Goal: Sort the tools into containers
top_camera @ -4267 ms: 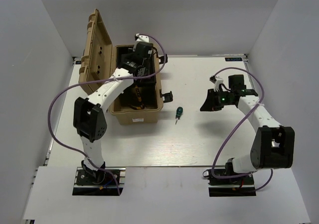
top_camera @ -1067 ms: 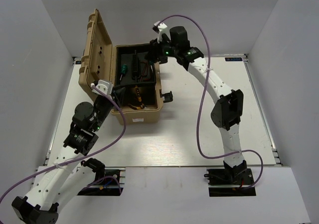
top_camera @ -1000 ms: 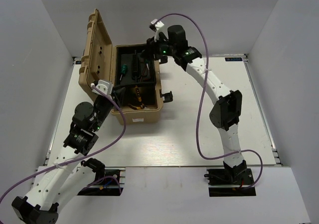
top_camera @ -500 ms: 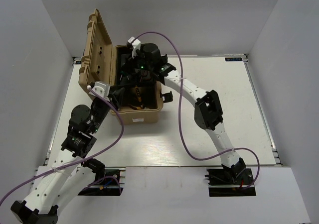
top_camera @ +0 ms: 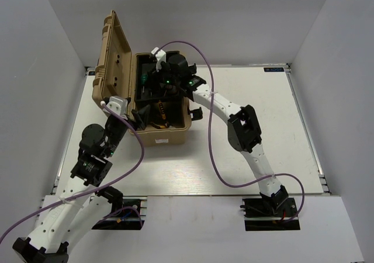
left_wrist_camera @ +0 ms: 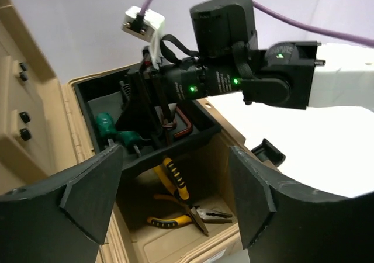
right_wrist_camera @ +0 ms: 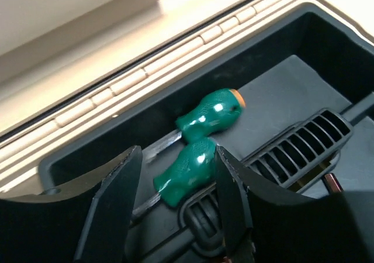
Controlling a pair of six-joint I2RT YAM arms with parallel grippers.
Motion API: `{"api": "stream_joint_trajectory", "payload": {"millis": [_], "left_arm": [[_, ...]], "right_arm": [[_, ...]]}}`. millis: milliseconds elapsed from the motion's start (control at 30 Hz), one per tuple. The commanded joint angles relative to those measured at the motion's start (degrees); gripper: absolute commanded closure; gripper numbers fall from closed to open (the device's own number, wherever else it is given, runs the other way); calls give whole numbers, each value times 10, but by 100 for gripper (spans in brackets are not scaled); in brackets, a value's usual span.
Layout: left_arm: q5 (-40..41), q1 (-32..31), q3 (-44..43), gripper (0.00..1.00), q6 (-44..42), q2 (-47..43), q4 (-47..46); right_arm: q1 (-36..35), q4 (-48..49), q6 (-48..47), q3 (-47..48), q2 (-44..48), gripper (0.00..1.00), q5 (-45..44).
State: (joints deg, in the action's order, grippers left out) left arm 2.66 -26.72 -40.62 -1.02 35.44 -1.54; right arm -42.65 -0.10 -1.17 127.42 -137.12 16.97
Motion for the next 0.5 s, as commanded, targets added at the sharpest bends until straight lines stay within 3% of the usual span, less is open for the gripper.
{"api": "stream_joint_trajectory", "payload": {"millis": [0, 67, 100, 167, 267, 333, 433, 467], "left_arm": [[-43, 4, -2, 17, 0, 7, 3], [-63, 4, -8, 16, -6, 12, 3], [-83, 4, -8, 16, -6, 12, 3], [-102, 4, -8, 16, -6, 19, 3], [-142, 4, -8, 17, -11, 30, -3], [-173, 4, -13, 23, -11, 30, -3], [-213, 4, -13, 67, -11, 35, -9], [-227, 4, -20, 96, -11, 35, -9]], "right_arm": [[-2, 3, -10, 13, 71, 40, 27], [-2, -34, -12, 13, 95, 40, 25], [0, -41, -14, 13, 102, 32, 21], [1, -75, -27, 17, 129, 31, 11], [3, -145, -68, 32, 166, 10, -19], [6, -200, -116, 39, 198, 10, -52], [15, -305, -173, 23, 244, 10, -80], [22, -325, -187, 11, 254, 12, -88]]}}
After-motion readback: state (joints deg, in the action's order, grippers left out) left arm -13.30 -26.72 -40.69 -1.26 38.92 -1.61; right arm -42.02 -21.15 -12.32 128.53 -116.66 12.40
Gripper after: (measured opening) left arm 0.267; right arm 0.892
